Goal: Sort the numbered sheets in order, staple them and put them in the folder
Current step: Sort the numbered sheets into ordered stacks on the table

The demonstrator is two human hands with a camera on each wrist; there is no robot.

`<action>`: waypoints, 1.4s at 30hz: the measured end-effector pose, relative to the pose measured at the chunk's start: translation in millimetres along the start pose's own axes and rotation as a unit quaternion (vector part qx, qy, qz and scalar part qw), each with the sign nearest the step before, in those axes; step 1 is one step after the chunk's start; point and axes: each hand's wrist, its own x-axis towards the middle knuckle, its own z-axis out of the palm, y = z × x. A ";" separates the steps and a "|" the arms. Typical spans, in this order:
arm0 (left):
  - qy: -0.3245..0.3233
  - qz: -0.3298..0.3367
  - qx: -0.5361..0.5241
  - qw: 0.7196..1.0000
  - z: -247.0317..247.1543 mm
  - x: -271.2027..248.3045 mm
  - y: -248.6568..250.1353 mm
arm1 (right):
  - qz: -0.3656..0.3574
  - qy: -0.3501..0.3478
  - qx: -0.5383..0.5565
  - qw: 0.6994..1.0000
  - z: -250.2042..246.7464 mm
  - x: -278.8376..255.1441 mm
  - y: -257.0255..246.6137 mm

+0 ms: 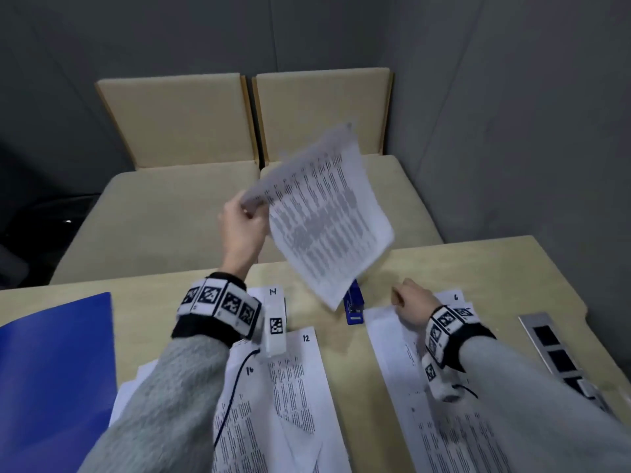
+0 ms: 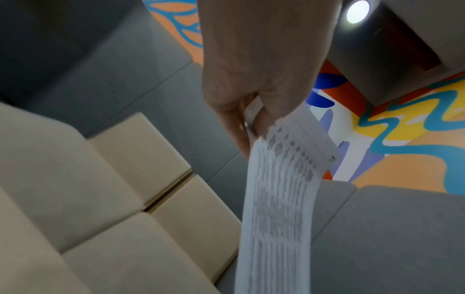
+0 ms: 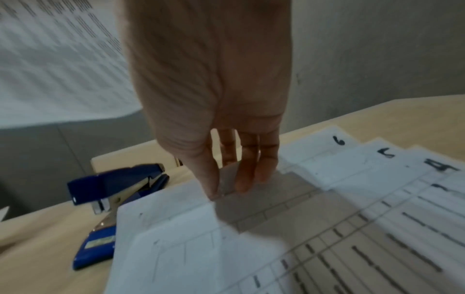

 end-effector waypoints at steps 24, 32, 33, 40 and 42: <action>-0.380 -0.162 0.175 0.894 182.5 -78.5 -54.3 | -0.001 0.105 0.126 0.987 -22.8 -47.9 14.3; -0.373 0.054 0.297 0.877 192.3 -69.6 -47.6 | 0.006 0.089 0.116 0.989 -19.6 -45.5 20.5; -0.383 0.063 0.319 0.864 194.3 -70.5 -49.9 | 0.004 0.089 0.114 0.989 -18.7 -43.8 20.6; -0.455 0.109 0.394 0.791 202.0 -73.3 -53.5 | 0.004 0.096 0.102 0.990 -9.4 -37.2 18.8; -0.465 0.125 0.425 0.767 202.0 -74.6 -53.3 | 0.011 0.092 0.088 0.992 -7.2 -33.9 18.2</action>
